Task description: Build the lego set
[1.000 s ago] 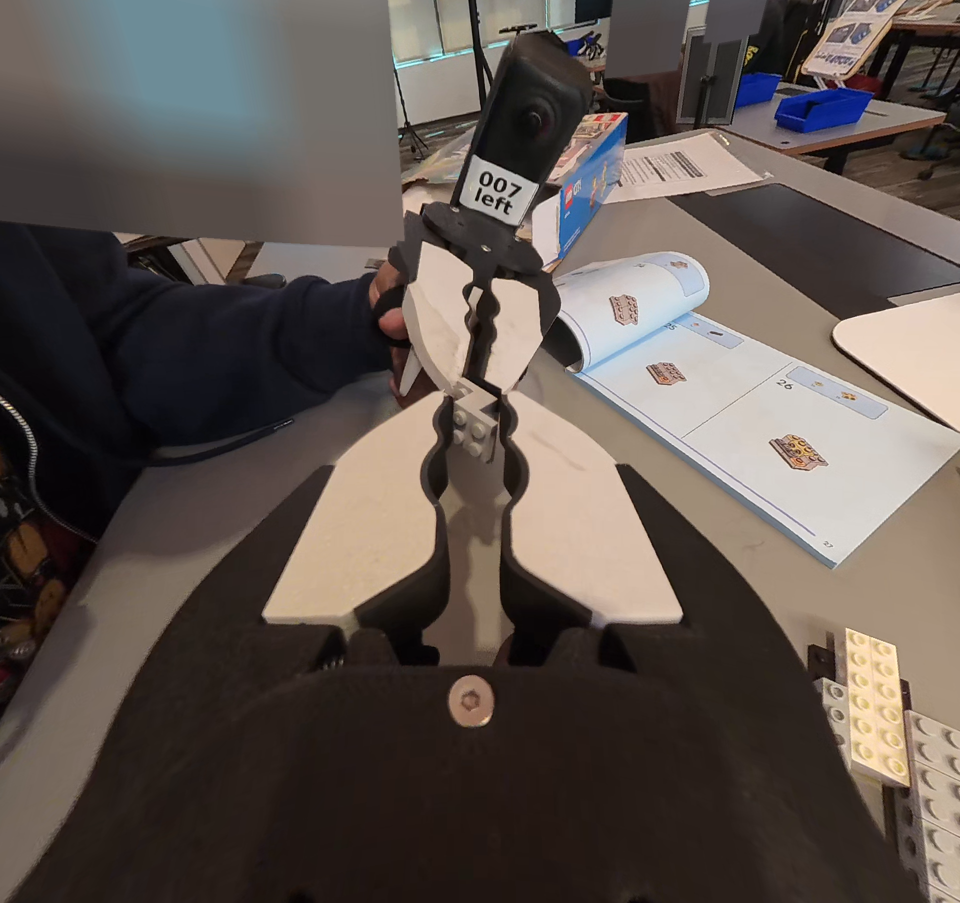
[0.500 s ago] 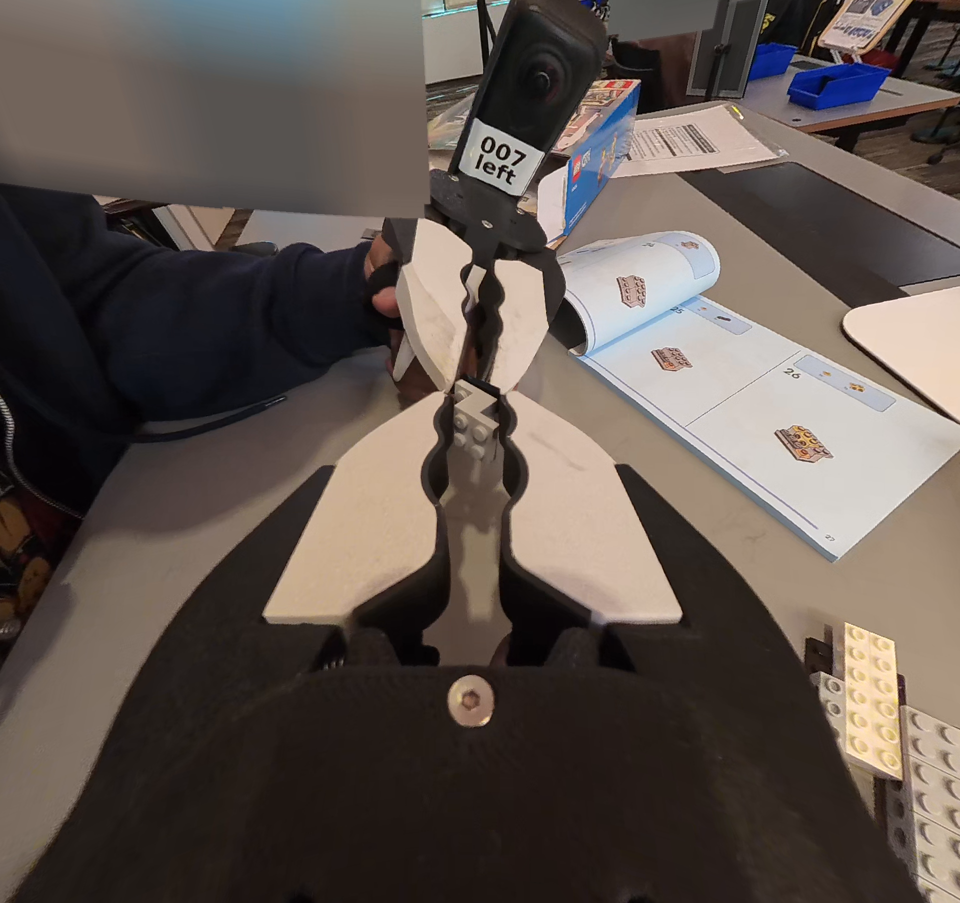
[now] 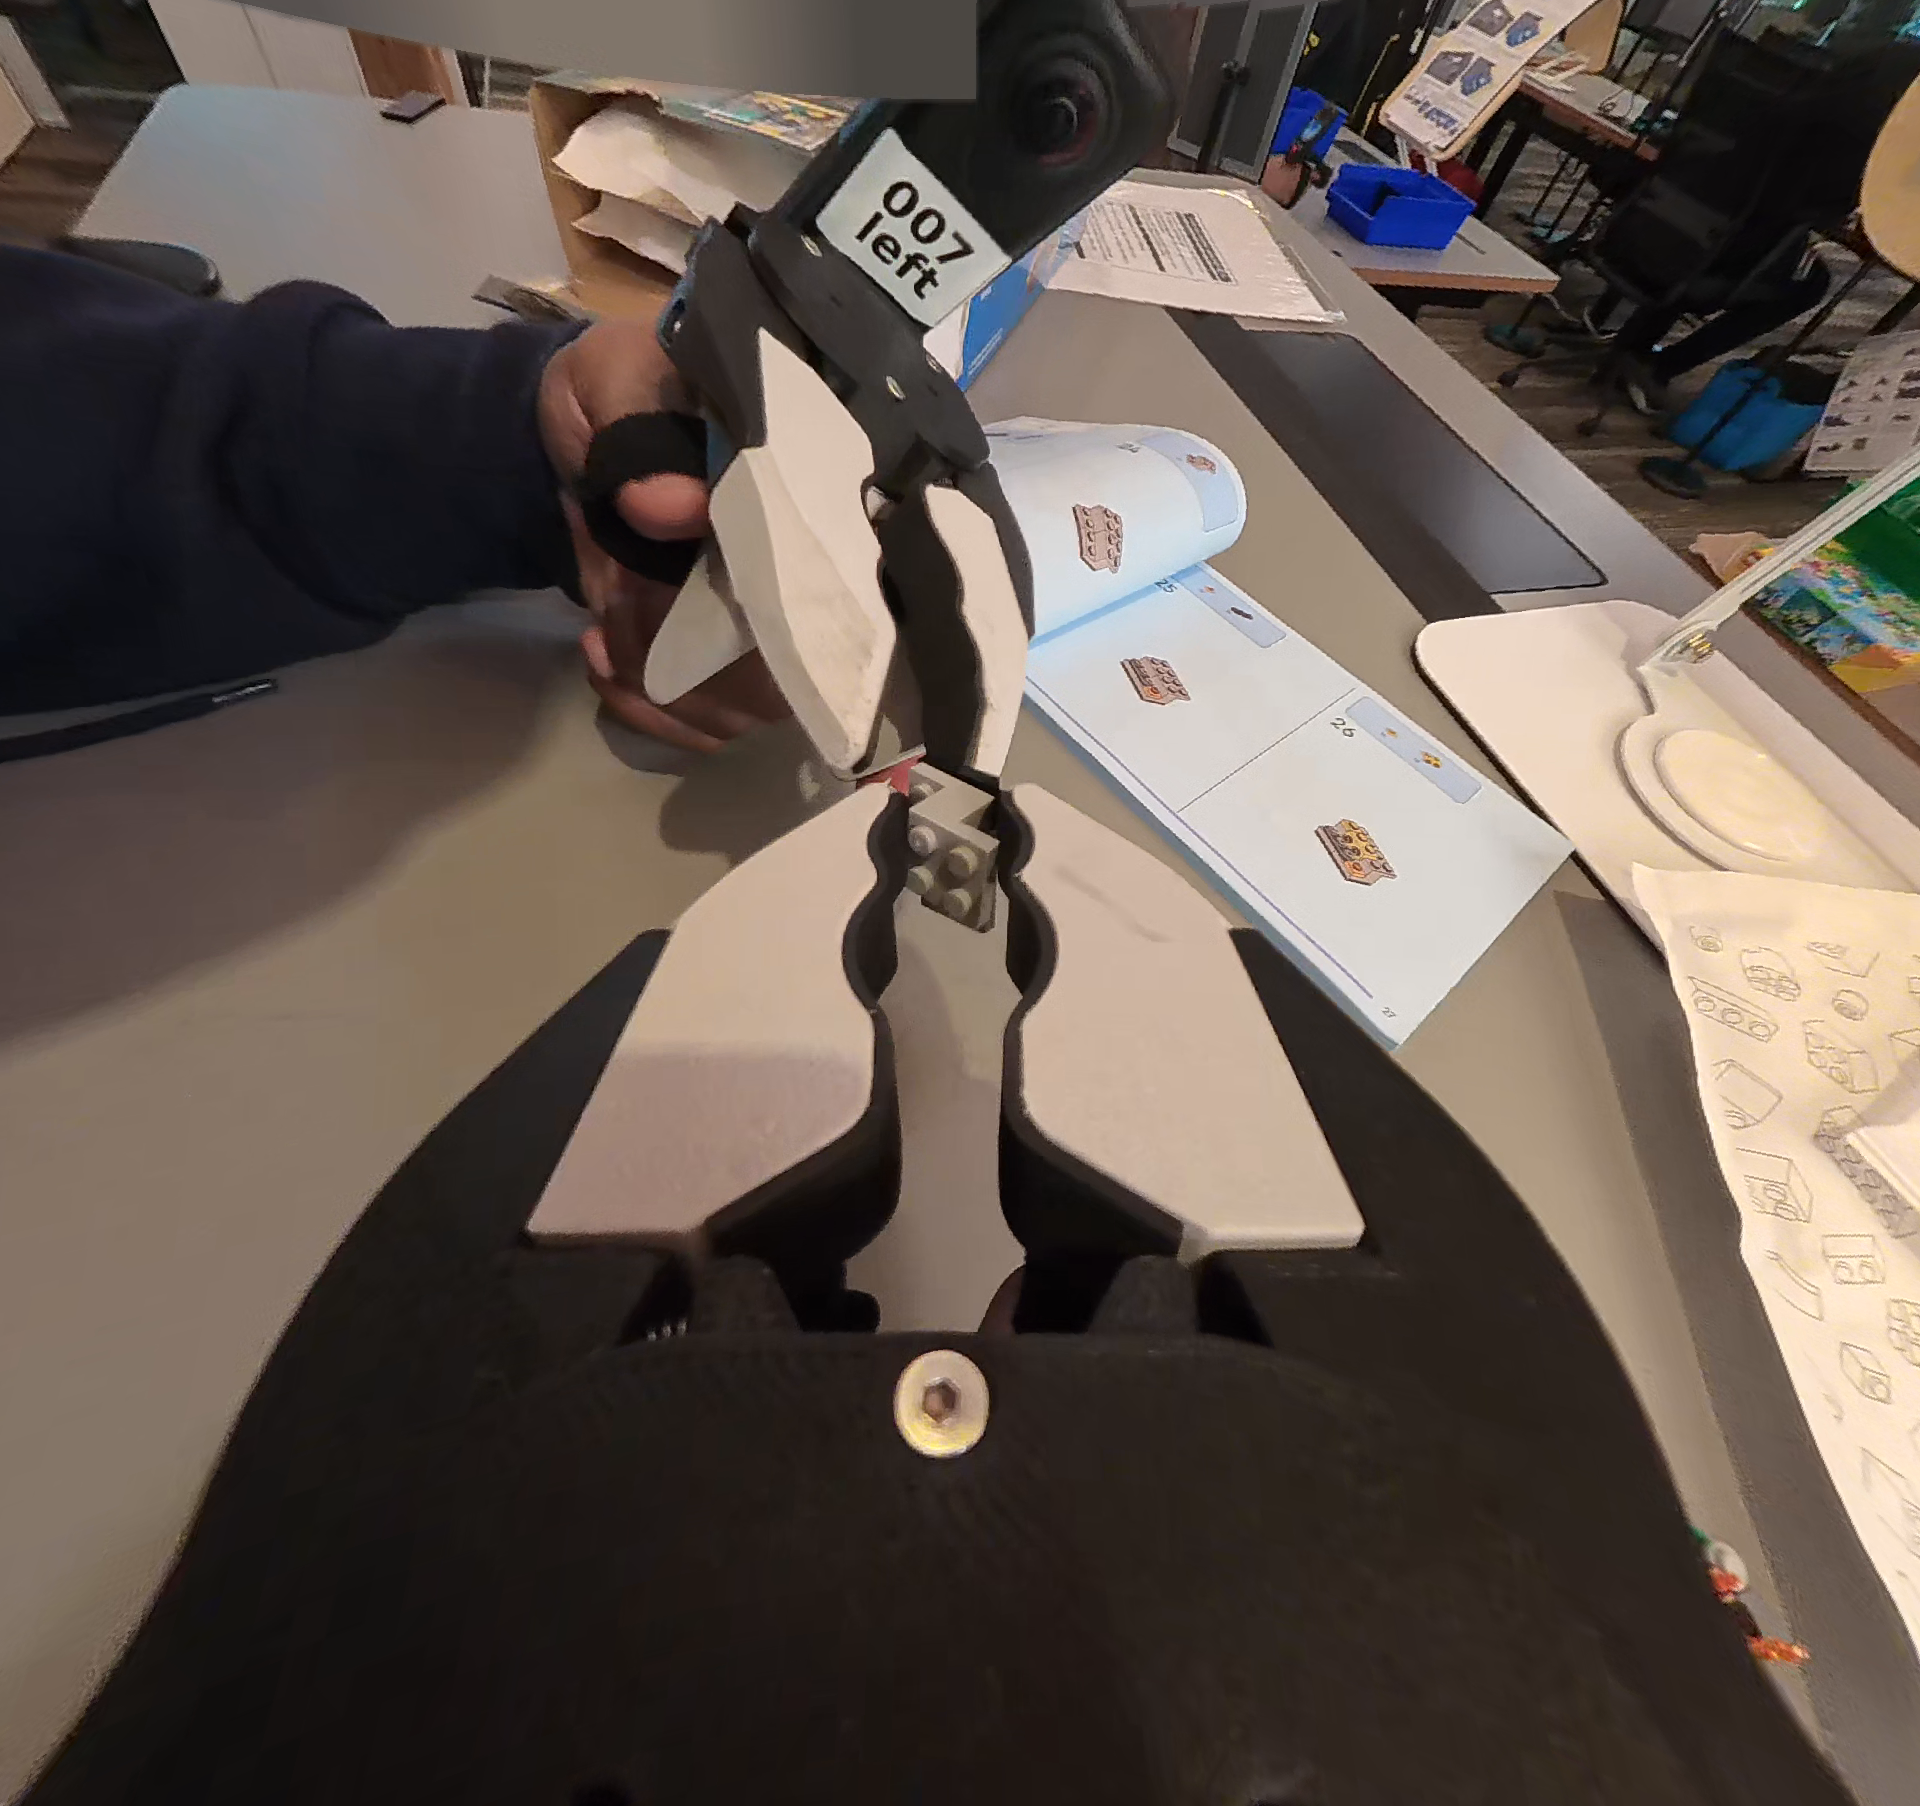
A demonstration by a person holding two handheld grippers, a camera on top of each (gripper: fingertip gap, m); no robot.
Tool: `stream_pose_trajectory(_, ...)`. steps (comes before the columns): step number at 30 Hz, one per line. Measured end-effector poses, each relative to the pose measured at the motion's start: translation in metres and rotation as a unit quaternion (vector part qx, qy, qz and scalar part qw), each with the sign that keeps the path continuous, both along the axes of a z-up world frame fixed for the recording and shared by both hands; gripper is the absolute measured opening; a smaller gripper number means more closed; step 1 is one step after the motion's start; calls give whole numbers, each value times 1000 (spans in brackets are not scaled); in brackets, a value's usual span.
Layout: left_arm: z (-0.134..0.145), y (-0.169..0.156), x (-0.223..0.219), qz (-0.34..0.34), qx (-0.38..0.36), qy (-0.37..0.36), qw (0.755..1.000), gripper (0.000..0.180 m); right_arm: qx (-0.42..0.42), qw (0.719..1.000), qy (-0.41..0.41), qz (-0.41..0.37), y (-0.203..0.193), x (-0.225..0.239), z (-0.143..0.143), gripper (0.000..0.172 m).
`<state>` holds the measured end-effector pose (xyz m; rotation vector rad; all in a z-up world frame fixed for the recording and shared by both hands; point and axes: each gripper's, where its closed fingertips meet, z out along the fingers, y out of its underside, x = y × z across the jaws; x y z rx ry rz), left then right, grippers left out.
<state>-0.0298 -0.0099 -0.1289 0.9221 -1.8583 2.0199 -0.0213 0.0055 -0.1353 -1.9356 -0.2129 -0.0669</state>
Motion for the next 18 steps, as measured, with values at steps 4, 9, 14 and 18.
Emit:
stream_pose_trajectory(4, 2, 0, 2, 8, 4, -10, 1000, 19, 8, 1000, -5, -2, -1, 1, 2, 16)
stream_pose_trajectory(9, 0, -1, 4, 17, 14, -17, 1000, 21, 7, 1000, -28, -13, 0, 5, 0, 16)
stream_pose_trajectory(14, 2, 1, 8, 27, 7, -17, 999, 28, 15, 998, -48, -36, 2, 10, 1, 16)
stream_pose_trajectory(18, 1, 3, 10, 34, 10, -16, 999, 29, 13, 994, -93, -51, 5, 13, 0, 16)
